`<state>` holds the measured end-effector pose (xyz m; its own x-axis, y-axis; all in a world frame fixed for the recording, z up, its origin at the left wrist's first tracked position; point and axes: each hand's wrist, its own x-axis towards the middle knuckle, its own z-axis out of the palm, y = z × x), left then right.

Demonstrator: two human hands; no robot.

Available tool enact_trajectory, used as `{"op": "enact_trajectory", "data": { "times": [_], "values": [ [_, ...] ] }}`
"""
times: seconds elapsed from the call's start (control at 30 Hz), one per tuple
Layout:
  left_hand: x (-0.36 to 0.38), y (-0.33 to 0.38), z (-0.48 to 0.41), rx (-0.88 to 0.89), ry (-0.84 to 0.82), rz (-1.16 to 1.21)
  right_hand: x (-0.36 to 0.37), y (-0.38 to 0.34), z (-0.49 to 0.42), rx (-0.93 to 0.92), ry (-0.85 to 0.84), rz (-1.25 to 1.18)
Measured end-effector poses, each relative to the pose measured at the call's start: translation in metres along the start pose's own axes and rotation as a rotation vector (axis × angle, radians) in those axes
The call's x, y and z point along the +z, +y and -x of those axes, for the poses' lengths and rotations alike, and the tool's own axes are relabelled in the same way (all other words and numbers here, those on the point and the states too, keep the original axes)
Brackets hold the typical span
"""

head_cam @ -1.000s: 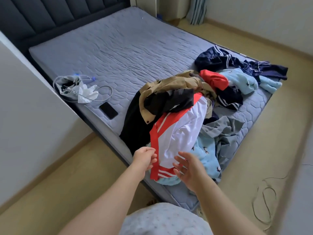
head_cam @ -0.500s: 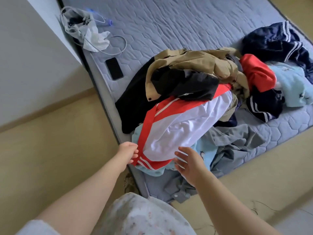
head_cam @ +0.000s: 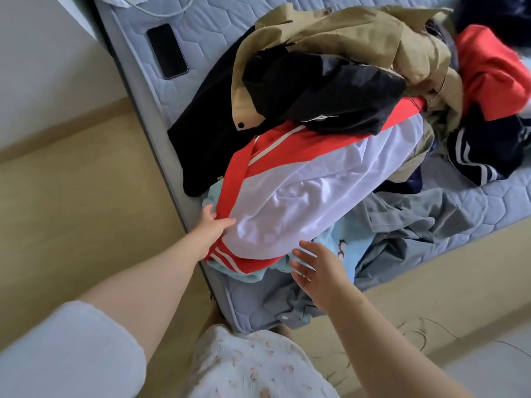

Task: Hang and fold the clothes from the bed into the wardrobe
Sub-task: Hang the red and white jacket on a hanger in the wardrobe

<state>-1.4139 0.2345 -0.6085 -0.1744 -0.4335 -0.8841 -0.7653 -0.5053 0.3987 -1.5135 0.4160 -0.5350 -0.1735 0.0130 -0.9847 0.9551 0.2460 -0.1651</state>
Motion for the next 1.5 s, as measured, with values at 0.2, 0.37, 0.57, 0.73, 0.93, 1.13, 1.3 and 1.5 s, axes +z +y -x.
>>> {"op": "enact_trajectory", "data": {
  "times": [0.2, 0.37, 0.57, 0.73, 0.93, 1.13, 1.3, 1.5],
  "values": [
    [0.003, -0.011, -0.010, 0.045, 0.055, -0.177, 0.015, 0.011, 0.000, 0.050, -0.054, -0.002],
    [0.006, -0.005, -0.035, 0.051, 0.096, -0.081, 0.018, 0.015, 0.002, -0.030, -0.094, 0.077],
    [0.017, -0.016, -0.003, 0.256, 0.208, -0.189, 0.002, 0.035, -0.001, -0.014, 0.002, 0.109],
    [0.009, -0.013, 0.058, 0.422, 0.210, -0.042, 0.003, 0.047, 0.025, -0.062, -0.040, 0.158],
    [0.005, 0.039, 0.143, 0.521, 0.118, 0.034, -0.006, 0.030, 0.095, -0.334, -0.167, 0.278],
    [0.018, 0.087, 0.223, 0.478, -0.114, 0.262, -0.020, 0.000, 0.161, -0.671, -0.415, 0.325],
    [0.034, 0.102, 0.276, 0.236, -0.343, 0.539, -0.040, -0.015, 0.190, -0.825, -0.414, 0.460],
    [0.048, 0.114, 0.309, 0.427, -0.410, 0.304, -0.066, -0.042, 0.208, -1.079, -0.107, 0.624]
  ]
}}
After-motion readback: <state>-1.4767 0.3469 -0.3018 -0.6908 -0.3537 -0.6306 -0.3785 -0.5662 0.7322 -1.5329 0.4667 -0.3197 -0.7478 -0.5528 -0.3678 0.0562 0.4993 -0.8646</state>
